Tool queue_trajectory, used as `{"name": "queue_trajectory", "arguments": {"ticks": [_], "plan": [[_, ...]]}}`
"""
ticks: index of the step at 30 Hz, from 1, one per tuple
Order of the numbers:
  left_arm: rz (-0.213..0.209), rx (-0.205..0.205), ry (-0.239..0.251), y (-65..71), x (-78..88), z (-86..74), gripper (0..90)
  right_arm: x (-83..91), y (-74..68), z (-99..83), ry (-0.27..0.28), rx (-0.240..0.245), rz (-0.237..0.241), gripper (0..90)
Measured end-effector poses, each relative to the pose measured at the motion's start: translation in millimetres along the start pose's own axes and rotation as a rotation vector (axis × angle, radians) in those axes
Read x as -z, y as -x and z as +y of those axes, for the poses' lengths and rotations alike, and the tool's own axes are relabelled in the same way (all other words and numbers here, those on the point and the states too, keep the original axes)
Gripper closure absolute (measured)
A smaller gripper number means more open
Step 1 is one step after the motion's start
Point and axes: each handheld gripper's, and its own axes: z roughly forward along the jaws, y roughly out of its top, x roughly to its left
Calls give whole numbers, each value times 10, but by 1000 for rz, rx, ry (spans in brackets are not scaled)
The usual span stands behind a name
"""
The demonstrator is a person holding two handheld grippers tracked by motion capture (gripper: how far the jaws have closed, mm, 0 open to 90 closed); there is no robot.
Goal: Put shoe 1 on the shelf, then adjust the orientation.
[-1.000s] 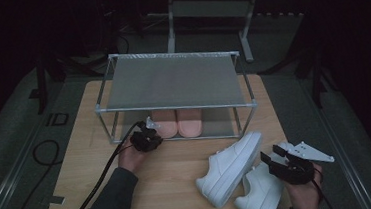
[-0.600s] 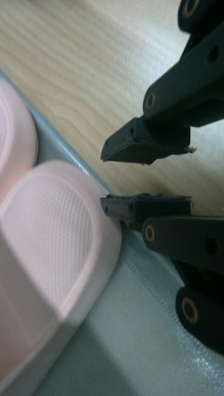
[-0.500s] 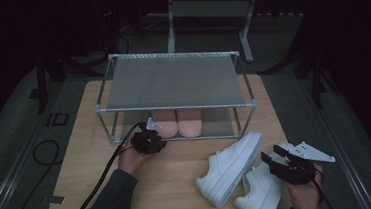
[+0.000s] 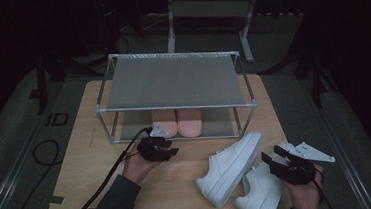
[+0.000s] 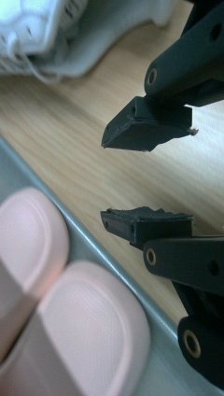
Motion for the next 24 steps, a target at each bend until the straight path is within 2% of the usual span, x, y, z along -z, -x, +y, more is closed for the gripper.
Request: {"name": "queue_trajectory", "arguments": {"ticks": [4,14,24], "plan": [[-28,6,17,41,-5,9,578,-14,-15,5,-2,7,6,437],[-62,18,30,118,-32,48,561,-11,-12,4,-4,7,3,437],[-82,-32,25,259,-75,103,597,5,-6,8,1,6,-1,438]]}}
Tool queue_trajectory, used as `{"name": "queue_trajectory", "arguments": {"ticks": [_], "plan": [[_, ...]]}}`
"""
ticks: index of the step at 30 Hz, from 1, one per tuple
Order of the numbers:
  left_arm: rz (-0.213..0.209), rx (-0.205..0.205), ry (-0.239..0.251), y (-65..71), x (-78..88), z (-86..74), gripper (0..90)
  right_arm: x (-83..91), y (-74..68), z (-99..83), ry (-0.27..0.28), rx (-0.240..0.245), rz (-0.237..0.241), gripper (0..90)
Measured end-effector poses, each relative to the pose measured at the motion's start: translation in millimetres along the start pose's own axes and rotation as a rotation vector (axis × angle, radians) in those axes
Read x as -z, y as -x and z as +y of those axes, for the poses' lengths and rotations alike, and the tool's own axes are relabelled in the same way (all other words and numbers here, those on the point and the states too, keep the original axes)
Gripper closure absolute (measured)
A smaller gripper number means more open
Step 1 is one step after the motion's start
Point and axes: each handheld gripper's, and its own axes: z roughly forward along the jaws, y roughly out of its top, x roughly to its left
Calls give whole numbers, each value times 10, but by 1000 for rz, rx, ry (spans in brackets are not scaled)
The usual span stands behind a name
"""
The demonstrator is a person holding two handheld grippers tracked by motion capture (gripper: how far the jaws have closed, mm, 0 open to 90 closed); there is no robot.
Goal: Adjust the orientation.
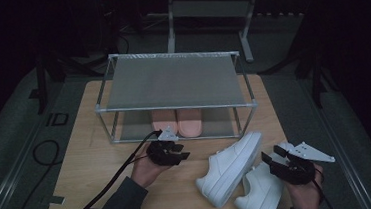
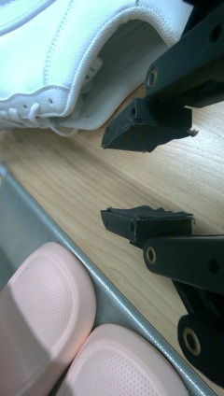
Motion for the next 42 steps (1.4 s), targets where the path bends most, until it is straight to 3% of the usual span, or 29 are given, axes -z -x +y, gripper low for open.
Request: {"name": "queue_trajectory", "arguments": {"ticks": [11,18,25,32,37,42], "plan": [[-36,-37,-23,124,-113,31,681,3,-9,6,2,3,2,439],[-73,-26,-38,156,-220,32,750,-8,-9,0,-4,3,1,440],[-122,-69,-59,258,-341,53,836,-14,-14,0,-6,4,1,441],[-156,-88,-87,297,-478,81,859,-30,-15,-6,-12,5,2,442],[-203,-72,-80,309,-545,100,866,-33,-11,-8,-12,3,2,443],[-226,-91,-70,351,-571,149,870,-43,-13,-12,-17,3,3,444]]}}
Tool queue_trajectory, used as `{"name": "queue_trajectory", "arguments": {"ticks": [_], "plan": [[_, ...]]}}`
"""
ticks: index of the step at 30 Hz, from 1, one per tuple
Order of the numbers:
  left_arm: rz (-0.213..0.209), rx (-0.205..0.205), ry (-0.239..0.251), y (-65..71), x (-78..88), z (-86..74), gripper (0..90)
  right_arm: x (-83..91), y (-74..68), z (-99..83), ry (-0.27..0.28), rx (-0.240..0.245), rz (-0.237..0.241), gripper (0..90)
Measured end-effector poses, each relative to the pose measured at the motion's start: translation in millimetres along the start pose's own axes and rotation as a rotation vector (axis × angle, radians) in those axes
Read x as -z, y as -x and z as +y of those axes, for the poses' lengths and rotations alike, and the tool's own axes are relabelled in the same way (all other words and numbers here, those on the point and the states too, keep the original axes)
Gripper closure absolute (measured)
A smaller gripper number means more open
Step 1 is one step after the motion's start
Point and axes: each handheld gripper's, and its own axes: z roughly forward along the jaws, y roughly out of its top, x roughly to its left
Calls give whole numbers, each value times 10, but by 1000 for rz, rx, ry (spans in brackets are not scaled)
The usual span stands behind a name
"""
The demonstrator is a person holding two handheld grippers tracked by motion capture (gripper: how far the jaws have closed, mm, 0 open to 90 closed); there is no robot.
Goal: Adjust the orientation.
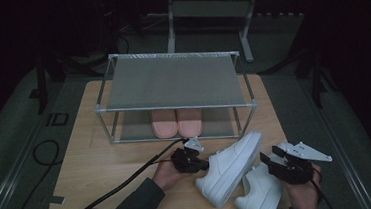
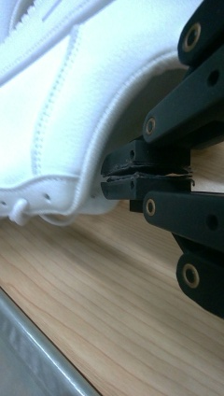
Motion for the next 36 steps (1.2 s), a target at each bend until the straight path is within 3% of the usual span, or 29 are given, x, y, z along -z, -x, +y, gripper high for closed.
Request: {"name": "queue_trajectory", "arguments": {"ticks": [2,18,22,23,24,25,27,28,36], "plan": [[13,-16,2,15,9,29,876,-2,0,0,0,0,0,445],[-10,-22,75,102,199,108,888,-19,1,-6,-3,-4,-3,445],[-28,-22,103,137,251,132,888,-17,0,-4,0,-3,-4,445],[-67,-19,116,142,265,139,881,-12,1,-2,1,-3,-4,445],[-78,-26,118,154,254,138,872,-11,1,-2,1,-4,-4,445],[-59,-35,120,174,239,134,868,-11,2,-2,1,-5,-5,445],[-59,-35,120,174,239,134,861,-12,2,-3,1,-4,-5,444],[-71,-8,122,130,239,133,866,-8,2,-4,1,-6,-5,445],[-68,-22,106,150,237,127,853,-11,0,-3,1,-5,-5,445]]}}
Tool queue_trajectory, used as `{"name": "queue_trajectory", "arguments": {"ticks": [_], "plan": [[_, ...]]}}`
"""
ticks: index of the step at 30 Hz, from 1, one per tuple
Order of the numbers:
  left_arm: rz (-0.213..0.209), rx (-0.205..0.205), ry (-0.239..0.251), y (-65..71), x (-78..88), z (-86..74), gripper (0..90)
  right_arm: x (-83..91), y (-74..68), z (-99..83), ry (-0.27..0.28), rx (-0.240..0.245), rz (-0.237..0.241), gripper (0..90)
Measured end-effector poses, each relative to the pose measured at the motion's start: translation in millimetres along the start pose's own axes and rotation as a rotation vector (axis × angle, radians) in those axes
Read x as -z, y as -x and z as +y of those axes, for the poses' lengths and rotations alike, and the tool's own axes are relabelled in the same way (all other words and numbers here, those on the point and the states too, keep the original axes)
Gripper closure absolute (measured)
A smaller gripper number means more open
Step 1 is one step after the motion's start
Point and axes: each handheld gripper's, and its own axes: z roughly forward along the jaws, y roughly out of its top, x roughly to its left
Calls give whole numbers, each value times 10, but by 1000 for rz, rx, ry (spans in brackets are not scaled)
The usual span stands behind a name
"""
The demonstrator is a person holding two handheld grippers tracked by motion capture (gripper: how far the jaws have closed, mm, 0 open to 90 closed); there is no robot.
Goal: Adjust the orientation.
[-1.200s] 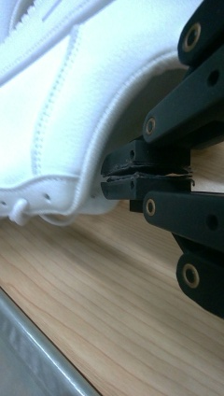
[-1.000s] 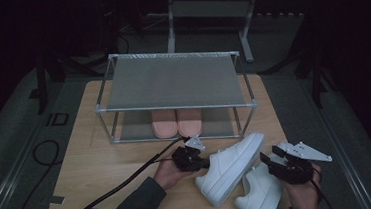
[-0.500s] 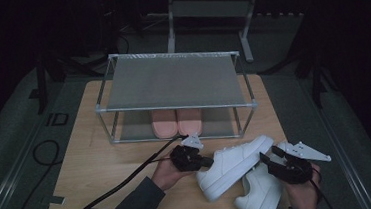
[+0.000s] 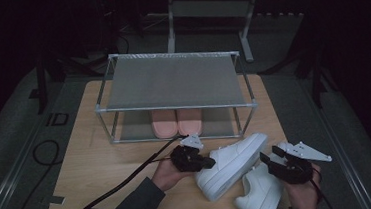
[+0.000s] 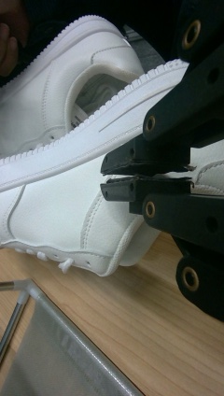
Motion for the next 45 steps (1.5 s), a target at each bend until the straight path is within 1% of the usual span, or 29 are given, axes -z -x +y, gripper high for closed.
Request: {"name": "queue_trajectory", "arguments": {"ticks": [1,4,6,7,11,13,15,16,18,22,24,29,33,36,39,41,43,45], "plan": [[-5,2,-2,2,-2,-3,853,-4,-4,2,0,4,1,445],[-10,-10,-14,42,-13,-17,858,-10,-12,5,-1,3,2,445],[5,-27,-23,68,-13,-22,866,-13,-13,6,-2,4,1,445],[11,-29,-29,72,-12,-27,874,-13,-12,5,-1,4,1,445],[6,-20,-34,88,-8,-55,897,-14,-12,5,-1,3,-1,445],[20,-37,-47,115,-4,-56,898,-16,-15,7,-2,2,-1,446],[20,-37,-47,115,-4,-56,898,-20,-16,7,-2,4,-1,447],[17,-31,-51,138,13,-82,898,-31,-26,8,-6,9,-5,449],[22,-25,-45,159,28,-115,899,-40,-38,12,-8,11,-3,450],[28,-44,-51,199,58,-129,899,-55,-55,18,-11,14,0,450],[31,-49,-42,211,51,-128,899,-60,-64,20,-11,16,1,450],[25,-37,-37,199,48,-116,898,-83,-102,38,-10,26,6,452],[19,-31,-35,196,45,-108,897,-127,-143,45,-19,42,12,465],[19,-29,-35,209,38,-97,897,-141,-179,57,-29,62,-8,475],[21,-29,-34,216,35,-94,897,-147,-196,65,-28,70,-5,478],[-2,-30,-29,244,2,-76,897,-162,-215,76,-28,76,1,488],[-14,-33,-23,274,-28,-59,897,-170,-224,79,-29,78,3,493],[-14,-40,-25,304,-57,-35,897,-172,-227,80,-29,79,4,497]]}}
